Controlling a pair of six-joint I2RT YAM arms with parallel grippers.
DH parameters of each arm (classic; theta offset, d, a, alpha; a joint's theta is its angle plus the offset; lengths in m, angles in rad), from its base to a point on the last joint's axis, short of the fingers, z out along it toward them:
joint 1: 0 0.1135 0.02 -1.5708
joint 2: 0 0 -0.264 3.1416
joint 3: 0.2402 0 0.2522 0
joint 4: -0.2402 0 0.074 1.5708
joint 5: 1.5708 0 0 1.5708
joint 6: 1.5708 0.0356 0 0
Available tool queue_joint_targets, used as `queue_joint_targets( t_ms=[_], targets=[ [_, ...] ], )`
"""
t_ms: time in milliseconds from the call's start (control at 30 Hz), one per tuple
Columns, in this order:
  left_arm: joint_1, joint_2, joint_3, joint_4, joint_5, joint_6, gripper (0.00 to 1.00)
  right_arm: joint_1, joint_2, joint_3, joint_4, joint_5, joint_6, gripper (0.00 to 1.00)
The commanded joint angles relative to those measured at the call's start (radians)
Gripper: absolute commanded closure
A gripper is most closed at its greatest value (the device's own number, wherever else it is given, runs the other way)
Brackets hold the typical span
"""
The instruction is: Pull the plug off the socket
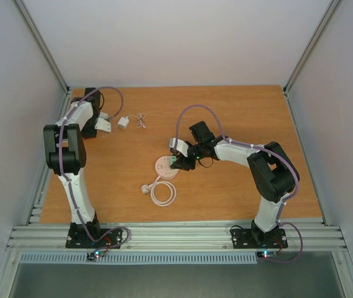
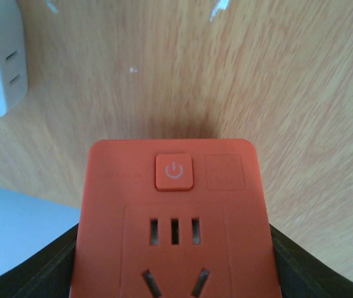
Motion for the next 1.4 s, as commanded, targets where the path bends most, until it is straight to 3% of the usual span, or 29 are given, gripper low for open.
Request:
queue_joint_targets(
  t_ms=[0, 100, 433, 700, 800, 900, 1367],
  targets=[
    [-0.019, 0.022, -0.012, 0.047, -0.061, 0.039, 0.66, -0.019, 0.038, -0.025, -0.078, 0.127, 0.037, 0.49],
    [-0.027, 0.033, -0.021, 0.057, -0.072, 0.042, 0.63, -0.019, 0.037, -0.019, -0.079, 0.122, 0.047, 0.46],
    [-0.042, 0.067, 0.027, -0.035, -0.027, -0.034, 0.31, -0.019, 0.028, 0.009, -0.097, 0.107, 0.071, 0.39],
    [-0.040, 0.047, 0.078, -0.110, 0.084, -0.126, 0.17, -0.019, 0.003, 0.019, -0.103, 0.099, 0.084, 0.36],
    [-0.038, 0.036, 0.119, -0.161, 0.167, -0.158, 0.06, -0.022, -0.015, 0.016, -0.107, 0.095, 0.102, 0.35],
    [-0.038, 0.019, 0.149, -0.208, 0.250, -0.191, 0.01, -0.027, -0.037, 0.009, -0.108, 0.081, 0.122, 0.33],
    [-0.067, -0.176, 0.167, -0.367, 0.842, -0.166, 0.00, -0.108, -0.151, -0.054, -0.122, 0.016, 0.180, 0.28]
  ],
)
